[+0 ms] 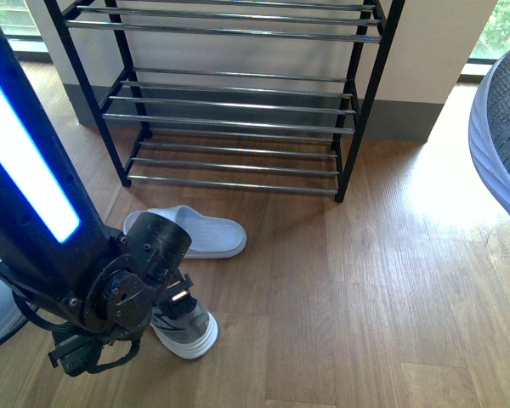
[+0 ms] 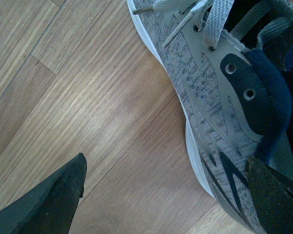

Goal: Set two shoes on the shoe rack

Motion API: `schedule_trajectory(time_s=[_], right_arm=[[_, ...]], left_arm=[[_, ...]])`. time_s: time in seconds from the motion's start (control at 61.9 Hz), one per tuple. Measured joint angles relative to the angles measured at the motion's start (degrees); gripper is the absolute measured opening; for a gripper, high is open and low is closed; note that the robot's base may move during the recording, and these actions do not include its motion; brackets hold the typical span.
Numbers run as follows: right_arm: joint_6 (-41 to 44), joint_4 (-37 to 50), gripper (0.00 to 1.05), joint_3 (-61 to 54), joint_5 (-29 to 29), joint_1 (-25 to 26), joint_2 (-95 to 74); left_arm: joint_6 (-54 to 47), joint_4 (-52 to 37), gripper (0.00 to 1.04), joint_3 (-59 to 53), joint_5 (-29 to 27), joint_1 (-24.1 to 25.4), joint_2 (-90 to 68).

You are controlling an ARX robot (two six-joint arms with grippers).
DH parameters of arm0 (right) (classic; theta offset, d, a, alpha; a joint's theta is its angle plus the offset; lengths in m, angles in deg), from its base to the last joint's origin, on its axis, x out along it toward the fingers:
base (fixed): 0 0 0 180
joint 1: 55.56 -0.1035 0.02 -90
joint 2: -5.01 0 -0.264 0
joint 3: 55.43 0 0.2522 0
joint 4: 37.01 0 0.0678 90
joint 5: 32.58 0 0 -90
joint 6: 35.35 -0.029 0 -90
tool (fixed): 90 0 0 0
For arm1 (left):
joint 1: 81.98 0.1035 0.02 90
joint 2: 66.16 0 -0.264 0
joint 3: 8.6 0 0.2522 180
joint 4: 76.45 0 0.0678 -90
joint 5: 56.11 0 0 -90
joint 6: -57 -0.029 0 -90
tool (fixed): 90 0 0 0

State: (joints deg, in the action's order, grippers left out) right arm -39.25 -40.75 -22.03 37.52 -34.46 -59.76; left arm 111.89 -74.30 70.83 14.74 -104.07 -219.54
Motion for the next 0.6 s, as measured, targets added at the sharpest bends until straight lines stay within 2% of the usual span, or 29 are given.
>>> schedule_trajectory(time_s=[0.275, 0.598], right_arm=[[0.00, 0.00, 0.02, 0.00, 0.00, 0.00, 0.00], [0.00, 0.00, 0.02, 0.00, 0.00, 0.00, 0.00]], left_arm=[[-1.01, 3.26, 0.95, 6.69, 0.57, 0.39, -4.28], [1.22, 2.45, 0.95, 4.44, 1.40, -1.51, 0.26]])
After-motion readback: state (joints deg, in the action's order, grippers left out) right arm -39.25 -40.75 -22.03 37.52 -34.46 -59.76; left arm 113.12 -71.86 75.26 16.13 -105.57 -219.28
